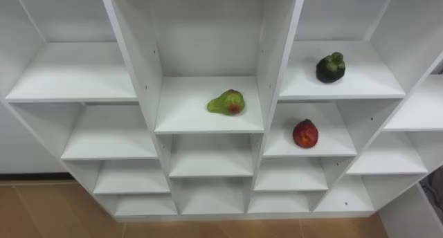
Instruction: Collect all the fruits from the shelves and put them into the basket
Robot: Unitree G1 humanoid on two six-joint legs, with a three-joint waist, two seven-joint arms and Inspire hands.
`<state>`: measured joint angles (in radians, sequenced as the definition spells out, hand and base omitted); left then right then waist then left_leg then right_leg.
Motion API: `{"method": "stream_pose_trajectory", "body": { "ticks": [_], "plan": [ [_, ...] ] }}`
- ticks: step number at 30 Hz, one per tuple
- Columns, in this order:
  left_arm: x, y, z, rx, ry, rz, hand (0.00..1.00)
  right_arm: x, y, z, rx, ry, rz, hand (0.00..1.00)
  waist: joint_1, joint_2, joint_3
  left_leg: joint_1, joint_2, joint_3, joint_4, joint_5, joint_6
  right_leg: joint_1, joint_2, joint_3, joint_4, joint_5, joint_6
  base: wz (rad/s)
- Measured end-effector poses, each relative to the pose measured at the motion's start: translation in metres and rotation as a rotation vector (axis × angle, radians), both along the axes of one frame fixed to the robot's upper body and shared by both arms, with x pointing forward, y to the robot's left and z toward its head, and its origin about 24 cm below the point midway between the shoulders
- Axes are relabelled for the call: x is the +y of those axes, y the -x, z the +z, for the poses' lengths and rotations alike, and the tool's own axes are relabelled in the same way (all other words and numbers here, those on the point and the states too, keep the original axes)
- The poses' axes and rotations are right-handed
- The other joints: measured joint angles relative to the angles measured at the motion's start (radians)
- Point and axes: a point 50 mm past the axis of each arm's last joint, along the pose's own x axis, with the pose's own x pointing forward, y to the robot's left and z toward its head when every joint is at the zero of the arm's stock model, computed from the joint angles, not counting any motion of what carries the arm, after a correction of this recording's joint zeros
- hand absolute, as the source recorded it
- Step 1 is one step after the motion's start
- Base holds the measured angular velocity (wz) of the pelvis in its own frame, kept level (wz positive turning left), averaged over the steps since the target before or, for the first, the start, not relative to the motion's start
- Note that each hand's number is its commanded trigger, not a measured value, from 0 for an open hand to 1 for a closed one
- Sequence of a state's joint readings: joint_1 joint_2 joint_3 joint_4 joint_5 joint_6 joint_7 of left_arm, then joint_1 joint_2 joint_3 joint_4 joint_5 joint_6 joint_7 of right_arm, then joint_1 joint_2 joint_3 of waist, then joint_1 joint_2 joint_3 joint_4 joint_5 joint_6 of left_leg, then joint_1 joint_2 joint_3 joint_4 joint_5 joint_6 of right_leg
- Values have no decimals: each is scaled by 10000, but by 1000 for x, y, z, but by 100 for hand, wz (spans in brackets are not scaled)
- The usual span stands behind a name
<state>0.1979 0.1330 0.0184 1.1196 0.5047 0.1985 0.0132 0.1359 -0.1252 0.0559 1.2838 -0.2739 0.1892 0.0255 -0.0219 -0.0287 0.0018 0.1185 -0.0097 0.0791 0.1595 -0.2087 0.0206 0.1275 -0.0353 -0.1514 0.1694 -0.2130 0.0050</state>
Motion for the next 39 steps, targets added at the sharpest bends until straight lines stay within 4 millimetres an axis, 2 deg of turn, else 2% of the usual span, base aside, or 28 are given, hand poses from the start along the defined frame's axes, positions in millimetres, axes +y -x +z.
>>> {"method": "stream_pose_trajectory", "body": {
  "ticks": [12,22,27,30,34,39],
  "plan": [
    [0,1,0,-32,-24,-7,100,-1,-1,0,-155,279,342,0,-6,-1,9,-22,0,-1,10,0,0,15,-2,-12,-10,-1,1,0],
    [-1,-1,0,-217,-147,-148,100,-3,-4,1,-537,805,216,0,-16,199,15,-23,-2,19,-12,0,0,10,5,13,-9,-1,1,0],
    [-1,-3,0,-388,-239,-191,100,-5,-8,2,-985,1057,-340,0,10,200,16,-16,0,45,-25,0,0,-20,13,68,1,-1,1,-2],
    [0,-7,1,-633,-256,-246,100,-6,-16,3,-1580,1199,-652,0,21,174,34,-44,12,119,-25,0,0,-98,21,134,19,0,1,-7],
    [0,-15,2,-1033,-275,-285,100,-10,-43,9,-3131,1376,-1176,0,7,162,33,-63,32,248,-71,2,0,-182,39,250,36,9,-6,-8],
    [0,-22,3,-1504,-464,-316,100,-10,-79,25,-5703,1757,-1750,0,-6,66,-20,-203,30,303,-47,1,0,-315,37,278,22,14,-3,-3]
  ]
}}
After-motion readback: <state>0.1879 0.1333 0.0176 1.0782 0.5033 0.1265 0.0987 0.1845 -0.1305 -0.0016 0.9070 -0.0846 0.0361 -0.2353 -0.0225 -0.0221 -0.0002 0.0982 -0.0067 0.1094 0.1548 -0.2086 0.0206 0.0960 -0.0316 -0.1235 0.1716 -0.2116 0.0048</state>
